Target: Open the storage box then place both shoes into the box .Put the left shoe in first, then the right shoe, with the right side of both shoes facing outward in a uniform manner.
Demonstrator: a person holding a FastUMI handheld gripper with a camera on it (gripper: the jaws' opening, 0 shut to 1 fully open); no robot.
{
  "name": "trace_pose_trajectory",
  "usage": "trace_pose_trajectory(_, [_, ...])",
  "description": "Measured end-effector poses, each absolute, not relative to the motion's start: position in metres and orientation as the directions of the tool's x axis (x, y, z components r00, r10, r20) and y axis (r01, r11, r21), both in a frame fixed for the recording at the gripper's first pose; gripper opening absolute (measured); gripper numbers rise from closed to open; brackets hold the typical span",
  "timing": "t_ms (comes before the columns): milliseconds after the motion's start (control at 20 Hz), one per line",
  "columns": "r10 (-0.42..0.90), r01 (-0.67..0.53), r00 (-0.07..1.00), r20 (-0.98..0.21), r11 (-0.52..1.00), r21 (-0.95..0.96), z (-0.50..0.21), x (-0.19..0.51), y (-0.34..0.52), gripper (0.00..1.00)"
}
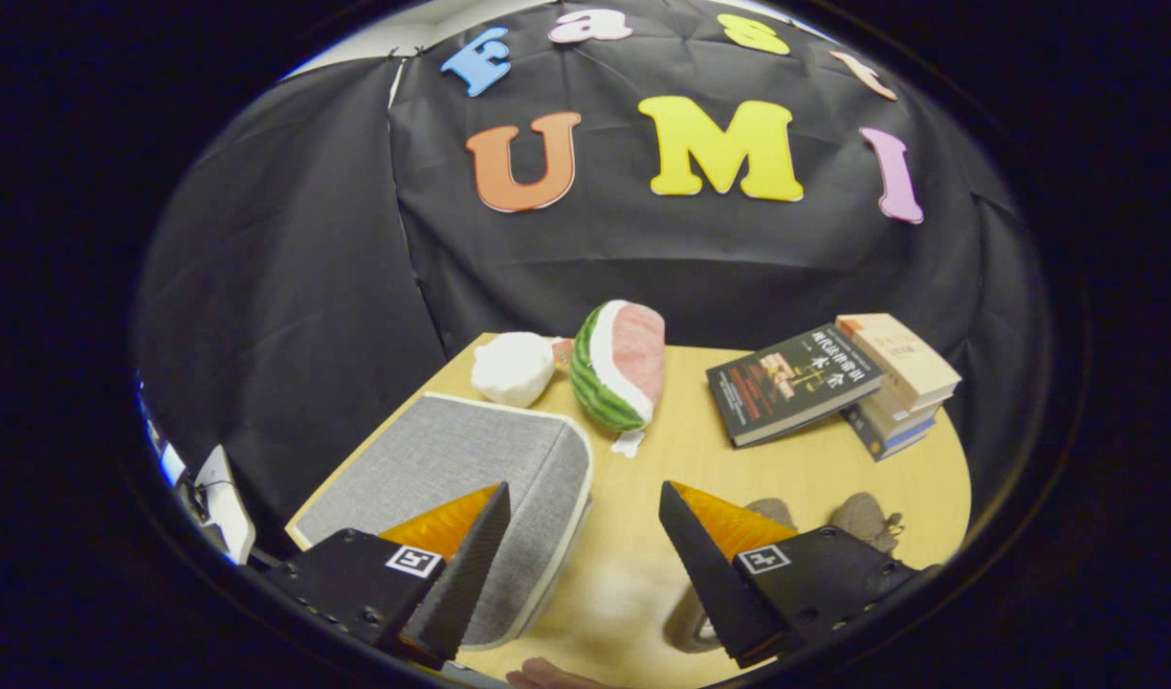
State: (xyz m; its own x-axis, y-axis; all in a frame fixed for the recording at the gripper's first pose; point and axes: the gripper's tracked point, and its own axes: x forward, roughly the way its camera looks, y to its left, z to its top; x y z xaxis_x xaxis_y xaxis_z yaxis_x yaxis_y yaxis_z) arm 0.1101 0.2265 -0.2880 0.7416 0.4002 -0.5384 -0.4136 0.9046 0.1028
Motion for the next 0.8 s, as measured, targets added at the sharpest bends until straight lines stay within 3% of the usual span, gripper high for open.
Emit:
trace_pose_trajectory(250, [0.445,-0.421,0.667,-0.598,0.887,0.191,-0.32,0.109,0.241,0.96])
trace_pose_trajectory(600, [0.582,-0.398,0.559,-0.591,0.813,0.425,-0.334,0.109,0.254,0.98])
trace_pose_trajectory(800, [0.653,-0.384,0.489,-0.578,0.756,0.53,-0.337,0.11,0.262,0.85])
